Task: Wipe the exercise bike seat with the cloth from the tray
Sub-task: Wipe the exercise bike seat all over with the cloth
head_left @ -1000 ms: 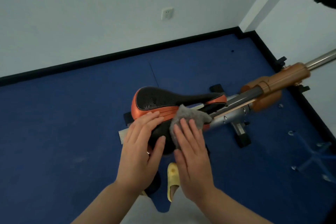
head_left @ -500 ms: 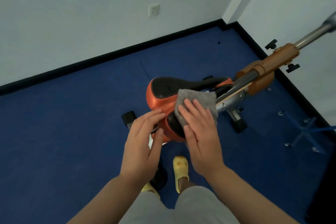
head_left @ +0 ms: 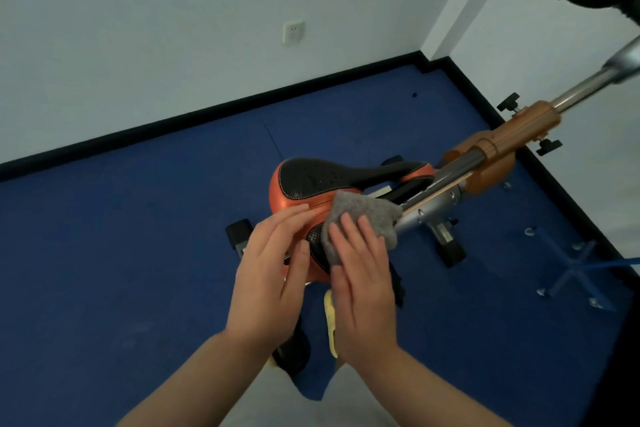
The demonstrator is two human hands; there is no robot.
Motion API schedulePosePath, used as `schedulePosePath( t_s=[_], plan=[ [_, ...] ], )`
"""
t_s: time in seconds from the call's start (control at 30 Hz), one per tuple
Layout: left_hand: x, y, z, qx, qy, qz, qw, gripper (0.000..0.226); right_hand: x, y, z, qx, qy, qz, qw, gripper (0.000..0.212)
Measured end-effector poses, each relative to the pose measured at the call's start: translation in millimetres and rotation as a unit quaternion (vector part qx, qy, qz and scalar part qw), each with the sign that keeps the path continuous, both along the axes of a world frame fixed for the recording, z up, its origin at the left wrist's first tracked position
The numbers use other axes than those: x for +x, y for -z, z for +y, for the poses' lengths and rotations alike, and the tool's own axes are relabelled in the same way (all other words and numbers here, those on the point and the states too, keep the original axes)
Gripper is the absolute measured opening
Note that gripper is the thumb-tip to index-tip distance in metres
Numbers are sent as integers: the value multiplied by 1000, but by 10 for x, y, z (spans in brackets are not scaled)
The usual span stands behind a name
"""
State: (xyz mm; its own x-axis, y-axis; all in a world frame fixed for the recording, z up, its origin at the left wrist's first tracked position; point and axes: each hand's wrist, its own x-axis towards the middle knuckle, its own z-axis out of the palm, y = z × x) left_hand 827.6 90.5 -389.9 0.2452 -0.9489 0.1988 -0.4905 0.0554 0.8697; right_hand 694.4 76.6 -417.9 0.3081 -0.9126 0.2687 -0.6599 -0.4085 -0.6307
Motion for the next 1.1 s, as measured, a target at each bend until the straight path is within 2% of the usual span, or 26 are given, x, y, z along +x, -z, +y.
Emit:
schedulePosePath(
  t_s=[0.1, 0.13, 0.2, 0.3, 0.37, 0.43, 0.47, 0.6, 0.63, 0.7, 0.8, 0.97, 1.03, 1.1],
  plan=[
    [-67, 23, 6, 3, -15, -13, 1000, 33, -230, -57, -350, -83, -164, 86, 979, 42],
    [-87, 27, 4, 3, -21, -17, 1000, 33, -316, -65, -522, -97, -186, 102, 972, 41],
    [-133, 20, -5, 4, -36, -28, 999, 33, -433, -27, -696, -69, -138, 80, 985, 41],
    [-208, 23, -29, 4, -60, -52, 997, 32, -432, 88, -506, -39, -80, 37, 995, 42],
    [-269, 54, -38, -3, -67, -76, 995, 32, -454, 116, -431, -60, -143, 42, 987, 42],
    [-333, 88, -43, -10, -77, -93, 993, 32, -565, 87, -666, -108, -229, 78, 964, 40],
    [-358, 96, -47, -8, -84, -98, 992, 32, -633, 94, -812, -126, -240, 94, 958, 39],
    [-466, 68, -111, 3, -103, -132, 986, 32, -860, 194, -1009, -55, -67, 42, 995, 43],
    [-495, 51, -141, 4, -98, -146, 984, 31, -856, 222, -963, -47, -58, 34, 997, 44],
    [-560, 14, -210, 6, -84, -184, 979, 30, -827, 226, -927, -56, -114, 33, 991, 44],
    [-625, -39, -305, 22, -100, -224, 969, 29, -829, 76, -1277, -90, -224, 68, 968, 39],
    [-654, -49, -370, 23, -141, -235, 962, 27, -979, 18, -1630, -50, -120, 46, 990, 40],
    [-687, -21, -386, 22, -163, -246, 955, 27, -943, 25, -1545, -64, -139, 67, 986, 41],
    [-722, 9, -399, 18, -190, -257, 947, 26, -846, -46, -1531, -79, -207, 96, 970, 41]
  ],
)
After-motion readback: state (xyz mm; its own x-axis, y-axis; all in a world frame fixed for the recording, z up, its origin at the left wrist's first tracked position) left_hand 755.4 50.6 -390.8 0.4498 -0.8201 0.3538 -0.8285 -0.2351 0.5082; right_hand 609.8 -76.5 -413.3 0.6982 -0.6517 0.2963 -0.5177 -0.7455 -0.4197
